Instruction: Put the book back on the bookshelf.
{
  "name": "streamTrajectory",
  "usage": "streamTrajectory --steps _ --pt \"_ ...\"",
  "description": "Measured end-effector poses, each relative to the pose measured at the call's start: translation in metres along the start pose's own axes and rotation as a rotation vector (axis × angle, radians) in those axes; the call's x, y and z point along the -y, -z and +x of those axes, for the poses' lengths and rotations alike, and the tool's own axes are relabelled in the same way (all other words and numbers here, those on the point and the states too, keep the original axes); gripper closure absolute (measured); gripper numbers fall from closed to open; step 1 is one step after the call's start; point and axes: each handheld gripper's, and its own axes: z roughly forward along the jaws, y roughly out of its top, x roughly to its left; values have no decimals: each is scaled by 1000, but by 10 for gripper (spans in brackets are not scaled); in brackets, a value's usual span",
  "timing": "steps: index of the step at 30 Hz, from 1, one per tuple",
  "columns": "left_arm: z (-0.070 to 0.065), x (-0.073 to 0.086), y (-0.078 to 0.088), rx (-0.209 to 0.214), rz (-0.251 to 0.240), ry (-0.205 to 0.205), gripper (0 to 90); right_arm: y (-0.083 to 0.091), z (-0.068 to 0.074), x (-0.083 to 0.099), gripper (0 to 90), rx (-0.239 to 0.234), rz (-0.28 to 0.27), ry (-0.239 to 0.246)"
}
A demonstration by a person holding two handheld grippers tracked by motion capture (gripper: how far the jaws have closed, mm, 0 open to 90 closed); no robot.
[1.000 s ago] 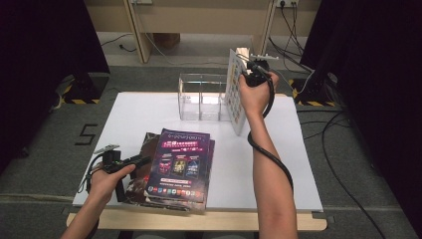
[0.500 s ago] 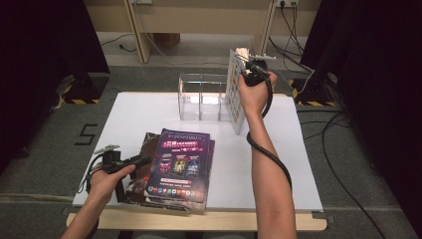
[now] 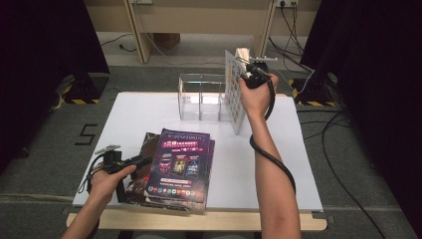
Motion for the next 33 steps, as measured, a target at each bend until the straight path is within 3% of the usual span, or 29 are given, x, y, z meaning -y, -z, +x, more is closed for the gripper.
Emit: streamTrajectory --steps 18,24,33 --pt "0 0 0 0 1 -2 440 5 -1 7 677 -16 24 -12" --pt "1 0 0 0 3 -1 440 -1 0 7 739 -3 52 -33" --pt "4 -1 0 -5 2 5 441 -4 6 6 744 29 -24 -34"
